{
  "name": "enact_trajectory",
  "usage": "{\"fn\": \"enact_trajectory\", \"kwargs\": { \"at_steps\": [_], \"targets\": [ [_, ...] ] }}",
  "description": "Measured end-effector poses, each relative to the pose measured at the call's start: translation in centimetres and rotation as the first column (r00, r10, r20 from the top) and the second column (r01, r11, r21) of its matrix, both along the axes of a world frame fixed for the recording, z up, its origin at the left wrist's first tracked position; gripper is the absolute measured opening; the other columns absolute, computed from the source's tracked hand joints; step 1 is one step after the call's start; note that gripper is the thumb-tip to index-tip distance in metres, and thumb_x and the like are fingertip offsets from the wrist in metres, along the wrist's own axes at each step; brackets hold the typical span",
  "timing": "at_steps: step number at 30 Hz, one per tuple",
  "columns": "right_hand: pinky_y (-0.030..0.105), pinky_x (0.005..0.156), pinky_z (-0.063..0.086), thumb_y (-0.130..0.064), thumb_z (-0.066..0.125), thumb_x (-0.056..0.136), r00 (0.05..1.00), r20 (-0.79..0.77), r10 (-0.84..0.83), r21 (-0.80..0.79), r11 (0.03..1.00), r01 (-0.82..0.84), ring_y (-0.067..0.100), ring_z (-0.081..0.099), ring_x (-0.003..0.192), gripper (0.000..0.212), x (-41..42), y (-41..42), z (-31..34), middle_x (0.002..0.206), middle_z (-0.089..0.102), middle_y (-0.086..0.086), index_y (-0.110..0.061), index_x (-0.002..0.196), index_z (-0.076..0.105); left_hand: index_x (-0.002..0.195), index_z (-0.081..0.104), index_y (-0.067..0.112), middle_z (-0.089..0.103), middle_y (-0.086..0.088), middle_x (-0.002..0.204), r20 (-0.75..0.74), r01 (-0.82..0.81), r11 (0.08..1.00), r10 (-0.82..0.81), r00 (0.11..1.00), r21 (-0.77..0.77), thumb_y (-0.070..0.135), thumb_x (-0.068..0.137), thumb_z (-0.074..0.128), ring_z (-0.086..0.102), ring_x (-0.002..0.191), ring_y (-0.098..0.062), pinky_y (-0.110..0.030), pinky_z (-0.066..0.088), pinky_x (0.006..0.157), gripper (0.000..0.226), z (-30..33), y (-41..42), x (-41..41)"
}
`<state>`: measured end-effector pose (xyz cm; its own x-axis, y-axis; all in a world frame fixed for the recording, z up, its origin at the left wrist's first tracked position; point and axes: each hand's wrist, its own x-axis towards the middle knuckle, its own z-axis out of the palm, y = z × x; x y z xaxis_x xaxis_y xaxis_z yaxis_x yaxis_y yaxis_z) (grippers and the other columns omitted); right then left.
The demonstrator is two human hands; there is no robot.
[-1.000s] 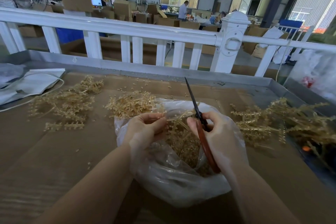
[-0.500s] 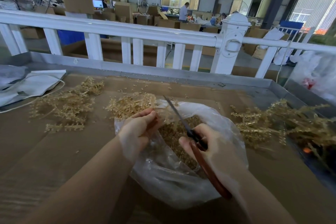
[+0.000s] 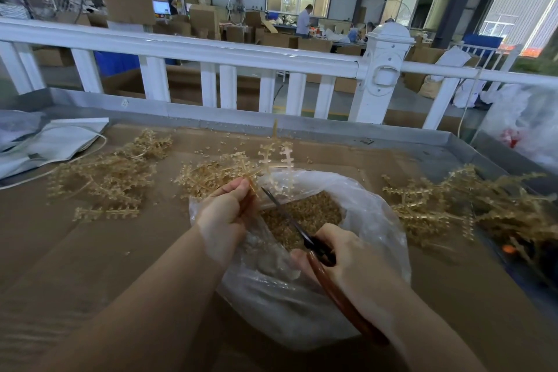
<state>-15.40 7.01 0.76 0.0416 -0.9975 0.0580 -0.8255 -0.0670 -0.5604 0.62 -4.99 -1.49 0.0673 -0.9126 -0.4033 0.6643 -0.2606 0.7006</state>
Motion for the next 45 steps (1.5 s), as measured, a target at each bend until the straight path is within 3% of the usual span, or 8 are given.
{"fn": "enact_trajectory", "kwargs": {
  "at_steps": [8, 16, 22, 30, 38, 42, 45],
  "targets": [
    [0.011, 0.053, 0.032, -0.064, 0.051, 0.085, 0.998, -0.057, -0.001, -0.103, 0.995, -0.005, -0.006, 0.05, 0.064, 0.03, 1.0, -0.5, -1.4, 0.069, 0.053, -0.017, -0.035, 0.086, 0.045, 0.071, 0.058, 0.007, 0.064, 0.0, 0.049, -0.03, 0.003, 0.999, -0.005, 1.0, -0.05, -0.003, 0.089, 0.056, 0.063, 0.044, -0.006, -0.017, 0.051, 0.044, 0.021, -1.0, 1.0, -0.9],
    [0.009, 0.054, 0.036, -0.062, 0.054, 0.084, 1.0, -0.003, -0.013, -0.18, 0.984, 0.013, -0.007, 0.049, 0.059, 0.029, 1.0, -0.7, -2.0, 0.063, 0.049, -0.017, -0.037, 0.079, 0.04, 0.074, 0.059, 0.004, 0.066, -0.002, 0.052, -0.007, 0.017, 0.997, -0.017, 1.0, -0.08, -0.004, 0.084, 0.061, 0.065, 0.048, -0.008, -0.019, 0.053, 0.046, 0.013, -1.1, 1.7, -0.8],
    [0.012, 0.053, 0.035, -0.065, 0.053, 0.083, 1.0, 0.027, -0.009, -0.113, 0.994, 0.012, -0.005, 0.053, 0.061, 0.032, 0.2, -1.2, -1.8, 0.066, 0.054, -0.015, -0.034, 0.079, 0.046, 0.076, 0.058, 0.003, 0.065, -0.001, 0.05, 0.05, -0.003, 0.994, 0.009, 0.999, -0.113, -0.009, 0.085, 0.057, 0.064, 0.047, -0.008, -0.019, 0.054, 0.047, 0.015, -1.2, 1.6, -1.1],
    [0.011, 0.054, 0.041, -0.067, 0.052, 0.082, 0.998, 0.058, -0.011, -0.016, 1.0, 0.012, -0.001, 0.058, 0.063, 0.039, -0.2, -1.8, -0.7, 0.073, 0.061, -0.01, -0.028, 0.084, 0.058, 0.076, 0.062, 0.002, 0.064, -0.01, 0.072, 0.09, 0.034, 0.987, -0.02, 0.996, -0.157, -0.006, 0.082, 0.063, 0.065, 0.066, -0.018, -0.018, 0.055, 0.053, 0.01, -1.2, 1.5, -1.0],
    [0.013, 0.054, 0.041, -0.062, 0.053, 0.084, 0.995, 0.103, -0.001, 0.018, 1.0, -0.001, 0.002, 0.057, 0.061, 0.039, -0.1, -1.4, 0.1, 0.072, 0.061, -0.007, -0.024, 0.086, 0.061, 0.075, 0.062, 0.001, 0.066, -0.004, 0.059, 0.054, 0.039, 0.987, -0.031, 0.998, -0.159, -0.008, 0.081, 0.062, 0.066, 0.052, -0.01, -0.017, 0.052, 0.049, 0.011, -0.7, 1.5, -1.2],
    [0.011, 0.049, 0.033, -0.06, 0.054, 0.085, 0.987, 0.162, 0.001, 0.061, 0.998, -0.011, -0.002, 0.05, 0.05, 0.037, -0.2, -1.4, 0.6, 0.061, 0.056, -0.008, -0.024, 0.081, 0.059, 0.076, 0.061, 0.005, 0.066, -0.001, 0.055, 0.061, 0.059, 0.985, -0.049, 0.997, -0.161, -0.005, 0.085, 0.06, 0.065, 0.05, -0.008, -0.018, 0.053, 0.049, 0.014, -0.3, 1.8, -1.4],
    [0.017, 0.054, 0.037, -0.058, 0.054, 0.086, 0.979, 0.205, 0.002, 0.081, 0.997, -0.019, 0.002, 0.052, 0.055, 0.037, -0.3, -1.4, 0.8, 0.062, 0.056, -0.007, -0.022, 0.082, 0.059, 0.081, 0.062, 0.007, 0.067, -0.001, 0.059, 0.007, 0.103, 0.982, -0.103, 0.995, -0.16, -0.005, 0.088, 0.054, 0.066, 0.053, -0.01, -0.02, 0.054, 0.05, 0.016, -0.1, 2.1, -1.4]
  ]
}}
